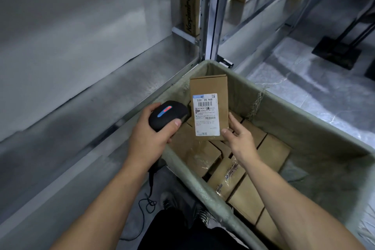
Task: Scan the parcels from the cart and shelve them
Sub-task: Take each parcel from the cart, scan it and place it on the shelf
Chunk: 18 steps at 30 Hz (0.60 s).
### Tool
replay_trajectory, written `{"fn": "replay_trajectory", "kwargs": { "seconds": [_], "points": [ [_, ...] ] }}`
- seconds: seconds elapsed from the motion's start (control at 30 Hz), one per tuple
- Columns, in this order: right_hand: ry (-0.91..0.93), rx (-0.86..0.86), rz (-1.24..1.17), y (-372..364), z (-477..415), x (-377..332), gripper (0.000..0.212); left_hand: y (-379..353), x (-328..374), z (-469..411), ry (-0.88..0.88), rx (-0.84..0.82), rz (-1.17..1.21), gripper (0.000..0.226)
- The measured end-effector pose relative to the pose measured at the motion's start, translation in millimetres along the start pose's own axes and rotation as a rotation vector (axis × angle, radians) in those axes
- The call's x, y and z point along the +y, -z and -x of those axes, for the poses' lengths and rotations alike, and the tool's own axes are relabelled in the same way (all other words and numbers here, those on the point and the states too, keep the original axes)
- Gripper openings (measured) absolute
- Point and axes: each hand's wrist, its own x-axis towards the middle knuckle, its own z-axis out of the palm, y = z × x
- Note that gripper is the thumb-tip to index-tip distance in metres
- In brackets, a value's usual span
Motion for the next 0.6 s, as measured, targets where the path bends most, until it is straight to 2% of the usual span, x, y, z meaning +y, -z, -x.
{"fn": "replay_trajectory", "kwargs": {
  "seconds": [0.27,0.5,0.6],
  "points": [
    [0.154,0.103,0.022,-14.8,26.0,-33.7,0.062,16.0,10.2,27.3,-0.07,0.023,0.04,0.05],
    [0.234,0.174,0.098,-34.8,71.7,-43.0,0.063,45.7,7.5,63.8,-0.095,-0.002,0.129,0.062],
    [0.264,0.207,0.089,-46.4,102.4,-46.3,0.062,65.5,6.6,87.7,-0.101,-0.001,0.153,0.056]
  ]
}}
